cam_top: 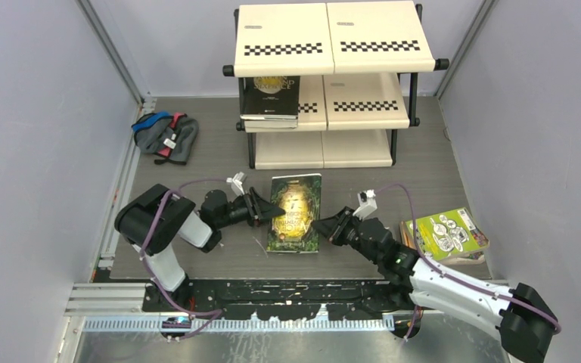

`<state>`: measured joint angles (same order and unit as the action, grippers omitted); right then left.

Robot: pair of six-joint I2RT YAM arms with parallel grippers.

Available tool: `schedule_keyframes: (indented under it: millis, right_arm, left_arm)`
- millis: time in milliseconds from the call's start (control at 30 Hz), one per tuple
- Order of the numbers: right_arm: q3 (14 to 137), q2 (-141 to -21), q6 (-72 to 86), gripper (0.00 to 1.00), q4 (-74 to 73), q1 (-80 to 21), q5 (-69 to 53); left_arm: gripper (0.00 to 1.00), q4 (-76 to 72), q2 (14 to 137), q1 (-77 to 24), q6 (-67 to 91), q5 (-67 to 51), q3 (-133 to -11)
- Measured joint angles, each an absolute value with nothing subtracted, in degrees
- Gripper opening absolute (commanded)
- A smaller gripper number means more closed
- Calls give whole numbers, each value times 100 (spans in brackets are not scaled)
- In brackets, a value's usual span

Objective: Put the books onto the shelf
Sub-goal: Pick up the book from the center of the board.

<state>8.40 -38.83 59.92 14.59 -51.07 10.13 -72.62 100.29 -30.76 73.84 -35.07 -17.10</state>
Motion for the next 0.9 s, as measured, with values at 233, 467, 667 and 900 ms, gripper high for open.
schedule_keyframes:
  millis: [233,467,667,900]
  right_arm:
    - [1463,-3793,5594,1,314,-5116,1070]
    - [2349,-4171,5124,1,-781,-5116,1284]
    - [3096,-4812,4700,1,-1431,-5116,1420]
    - [4193,-5701,4160,1,-2198,-5133,1557]
  left_arm:
    - [42,-7113,9878,-2681,7179,-3570,-1468]
    - [42,-5714,8508,-2576,6667,-3479,-1498]
    - [43,-2554,6180,-2574,5645,-2836,-2342]
    - [43,-148,5384,-2576,4753,-2346,-3618]
